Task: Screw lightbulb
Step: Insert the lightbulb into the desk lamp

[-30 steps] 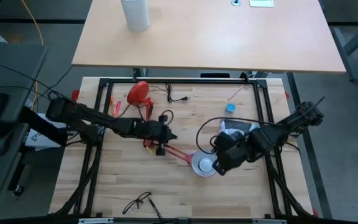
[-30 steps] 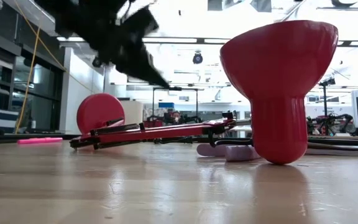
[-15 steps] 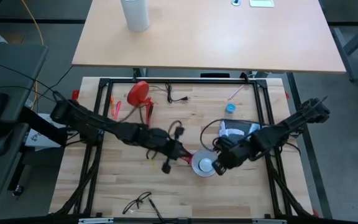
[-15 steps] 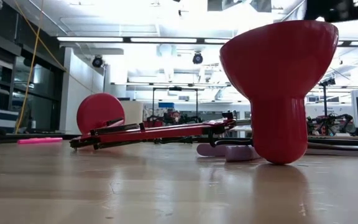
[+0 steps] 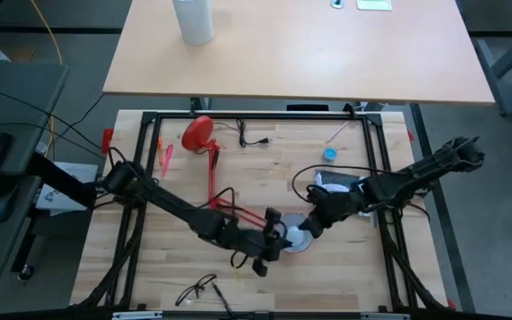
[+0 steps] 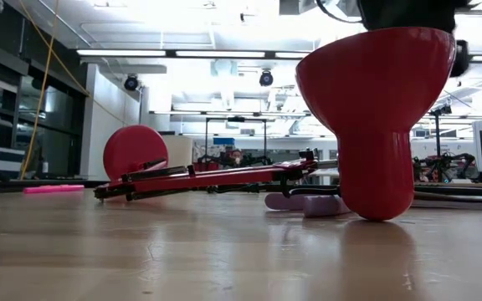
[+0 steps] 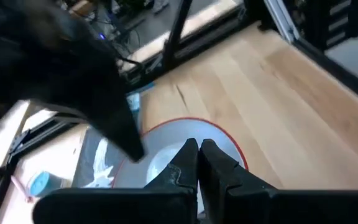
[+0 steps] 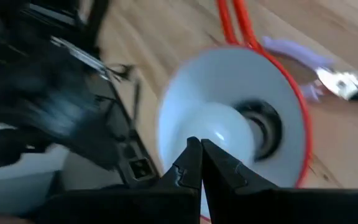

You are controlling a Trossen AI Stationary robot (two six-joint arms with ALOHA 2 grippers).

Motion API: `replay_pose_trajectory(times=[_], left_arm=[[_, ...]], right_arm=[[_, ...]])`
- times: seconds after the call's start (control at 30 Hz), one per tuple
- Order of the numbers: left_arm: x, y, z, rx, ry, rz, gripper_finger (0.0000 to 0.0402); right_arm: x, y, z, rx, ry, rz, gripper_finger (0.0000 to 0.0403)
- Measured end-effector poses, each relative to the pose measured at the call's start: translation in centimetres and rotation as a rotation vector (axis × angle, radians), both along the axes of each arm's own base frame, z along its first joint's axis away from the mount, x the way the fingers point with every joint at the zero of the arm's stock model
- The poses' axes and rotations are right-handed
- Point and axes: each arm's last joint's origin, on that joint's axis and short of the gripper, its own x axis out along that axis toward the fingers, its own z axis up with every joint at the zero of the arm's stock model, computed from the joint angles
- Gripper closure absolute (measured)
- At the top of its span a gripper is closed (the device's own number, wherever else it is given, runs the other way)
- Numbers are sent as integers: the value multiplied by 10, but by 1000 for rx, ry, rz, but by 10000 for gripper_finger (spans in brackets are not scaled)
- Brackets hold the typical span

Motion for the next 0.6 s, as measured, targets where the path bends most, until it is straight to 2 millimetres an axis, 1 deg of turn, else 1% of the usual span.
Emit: replay_pose_trajectory(times=[0.13,0.23,0.33,0.43,0.5,0.6], left_arm=[[3,1,-1,22,44,3,401],[6,11,-4,20,71,31,401],[12,22,-12,5,104,39,401],[13,28,-12,-4,122,30,402],[12,26,-11,-19,135,-2,401],[12,18,-5,-59,139,-90,401]], right_arm=[[2,-3,2,-21,-26,-49,403],[3,-7,2,-43,-30,-90,403],[4,-11,2,-50,-24,-115,403],[5,-14,2,-50,-29,-127,403],[6,-15,2,-45,-26,-124,403],[6,-16,2,-45,-25,-126,403]])
